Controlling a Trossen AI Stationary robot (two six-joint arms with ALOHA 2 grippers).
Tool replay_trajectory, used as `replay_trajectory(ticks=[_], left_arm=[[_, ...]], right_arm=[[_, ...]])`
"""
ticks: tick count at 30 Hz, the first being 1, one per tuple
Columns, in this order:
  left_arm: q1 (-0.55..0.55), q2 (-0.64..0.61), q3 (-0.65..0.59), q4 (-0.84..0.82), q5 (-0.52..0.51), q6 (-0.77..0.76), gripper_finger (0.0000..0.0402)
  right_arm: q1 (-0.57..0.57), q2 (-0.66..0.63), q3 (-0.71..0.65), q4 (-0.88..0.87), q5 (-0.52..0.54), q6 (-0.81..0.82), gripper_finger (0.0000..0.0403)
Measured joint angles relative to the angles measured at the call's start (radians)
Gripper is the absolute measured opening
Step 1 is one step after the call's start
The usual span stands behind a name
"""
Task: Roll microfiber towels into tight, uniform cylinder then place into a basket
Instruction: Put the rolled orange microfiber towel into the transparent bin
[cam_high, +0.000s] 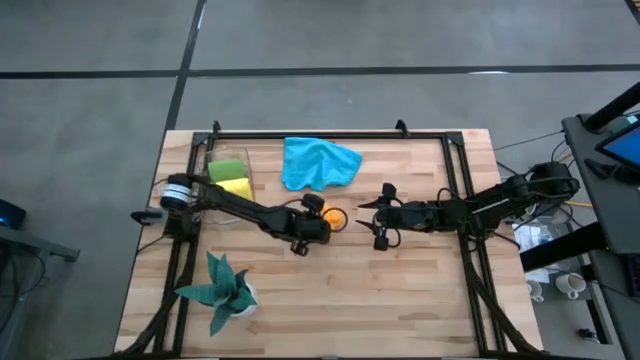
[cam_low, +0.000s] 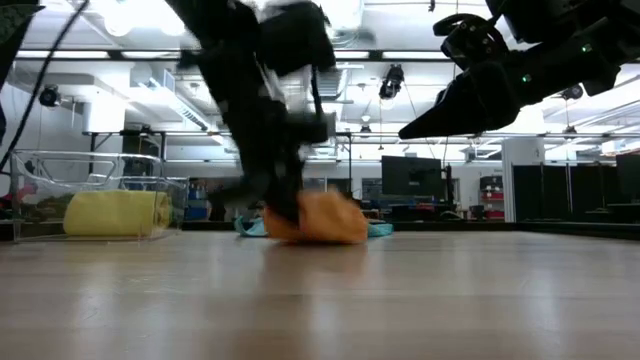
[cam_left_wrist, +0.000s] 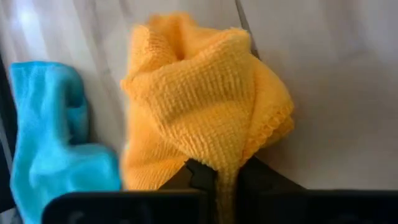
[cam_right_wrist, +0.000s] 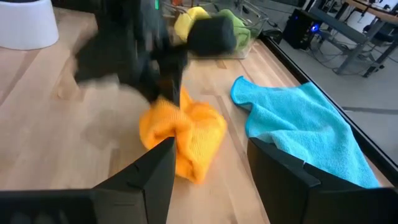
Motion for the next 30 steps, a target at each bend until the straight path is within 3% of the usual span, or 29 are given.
replay_trajectory(ticks=[5,10,15,20,22,27,30], left_arm=[[0.011,-0.194,0.024,-0.159,0.048,-0.077,0.0005],[0.084,-0.411,0.057,-0.367,-0.054,-0.173,0.0004],[0.282,-0.535,0.144,-0.612,-0.092,-0.264,0.0004],[0.538,-0.553,0.182,-0.823,-0.081,-0.291,0.0004],[0.621,-0.544,0.172,-0.879,-0.001,-0.317,0.0004],[0.675,-0.543,0.145,-0.983,0.391,-0.335,0.0003],[0.647,-0.544,0.145,-1.08,0.454,-0.344,0.0003]], right_arm=[[0.0,0.0,0.0,0.0,0.0,0.001,0.0194],[0.0,0.0,0.0,0.002,0.0,0.001,0.0194],[0.0,0.0,0.0,0.006,0.0,0.001,0.0194],[0.0,0.0,0.0,0.007,0.0,0.001,0.0194],[0.0,0.0,0.0,0.004,0.0,0.001,0.0194],[0.0,0.0,0.0,0.001,0.0,0.001,0.0194],[0.0,0.0,0.0,0.001,0.0,0.001,0.0194]])
